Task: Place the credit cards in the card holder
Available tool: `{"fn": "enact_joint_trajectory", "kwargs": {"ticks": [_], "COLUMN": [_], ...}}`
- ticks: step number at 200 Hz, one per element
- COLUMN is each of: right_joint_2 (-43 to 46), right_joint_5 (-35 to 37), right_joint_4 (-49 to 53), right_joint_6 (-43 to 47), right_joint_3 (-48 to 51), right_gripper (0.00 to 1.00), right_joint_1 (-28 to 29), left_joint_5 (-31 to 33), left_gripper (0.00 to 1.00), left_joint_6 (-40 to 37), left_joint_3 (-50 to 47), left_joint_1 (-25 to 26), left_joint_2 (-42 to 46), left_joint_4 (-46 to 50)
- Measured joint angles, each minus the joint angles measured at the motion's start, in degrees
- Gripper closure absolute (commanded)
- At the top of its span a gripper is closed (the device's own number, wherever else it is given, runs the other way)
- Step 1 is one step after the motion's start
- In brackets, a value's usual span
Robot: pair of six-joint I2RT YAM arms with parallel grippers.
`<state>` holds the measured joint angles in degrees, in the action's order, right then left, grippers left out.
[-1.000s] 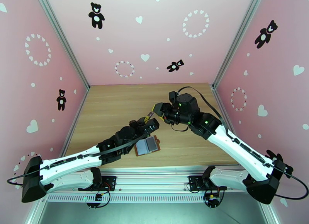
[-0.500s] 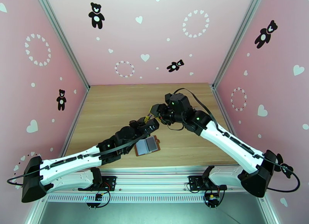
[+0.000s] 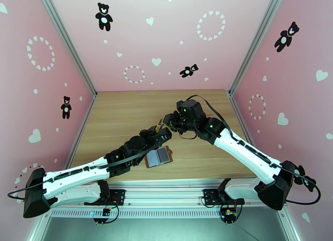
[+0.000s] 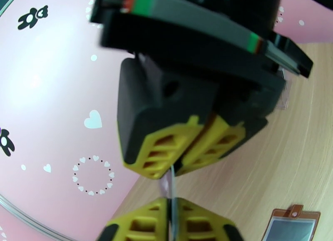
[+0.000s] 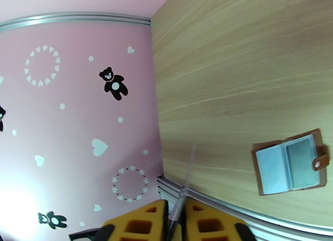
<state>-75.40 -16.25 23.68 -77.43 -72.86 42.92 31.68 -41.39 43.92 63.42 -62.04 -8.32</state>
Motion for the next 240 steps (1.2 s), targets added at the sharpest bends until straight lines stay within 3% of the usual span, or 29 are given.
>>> {"fn": "enact_joint_trajectory", "kwargs": {"ticks": [18, 29, 35, 50, 72, 97, 123, 143, 173, 205, 240], "right_joint_2": [-0.33, -1.05, -1.62, -3.41, -5.6, -5.99, -2.03, 3.13, 9.84, 13.11, 13.2], "right_joint_5": [-0.24, -0.44, -0.57, -0.92, -1.44, -5.01, -9.31, -12.87, -19.41, -24.22, -26.01], "right_joint_4": [-0.24, -0.22, -0.2, 0.17, 1.07, 1.75, 0.28, -0.07, -2.54, -9.64, -15.45], "right_joint_6": [-0.35, -0.13, 0.09, 1.57, 7.34, 19.85, 32.17, 39.45, 45.81, 45.88, 44.39], "right_joint_3": [-0.46, -1.51, -2.4, -5.6, -10.45, -12.13, -4.5, 4.2, 13.86, 19.26, 19.96], "right_gripper": [1.0, 1.0, 1.0, 1.0, 1.0, 1.0, 1.0, 1.0, 1.0, 1.0, 1.0], "right_joint_1": [-0.63, -1.44, -1.99, -3.69, -5.42, -5.53, -5.42, -5.38, -5.11, -3.93, -0.26], "left_joint_5": [0.02, -0.02, -0.07, -0.68, -1.31, -1.95, -11.04, -20.35, -31.23, -41.38, -47.67], "left_gripper": [0.2, 0.15, 0.05, 0.01, 0.02, 0.02, 0.06, 0.14, 0.2, 0.32, 0.58], "left_joint_6": [0.94, 1.9, 2.64, 6.01, 13.81, 32.74, 52.5, 62.71, 71.08, 77.2, 81.53], "left_joint_3": [0.0, 0.07, 0.07, 0.15, 0.52, 4.11, 3.32, -1.4, -8.26, -13.31, -13.9], "left_joint_1": [-0.02, 0.09, 0.15, 0.5, 0.7, -0.74, -6.6, -9.44, -11.54, -11.58, -11.58], "left_joint_2": [0.0, 0.07, 0.24, 1.25, 4.9, 9.49, 15.21, 18.6, 20.74, 20.55, 17.97], "left_joint_4": [0.35, 1.46, 2.25, 5.42, 10.97, 19.65, 23.54, 23.3, 21.94, 12.9, 4.7]}}
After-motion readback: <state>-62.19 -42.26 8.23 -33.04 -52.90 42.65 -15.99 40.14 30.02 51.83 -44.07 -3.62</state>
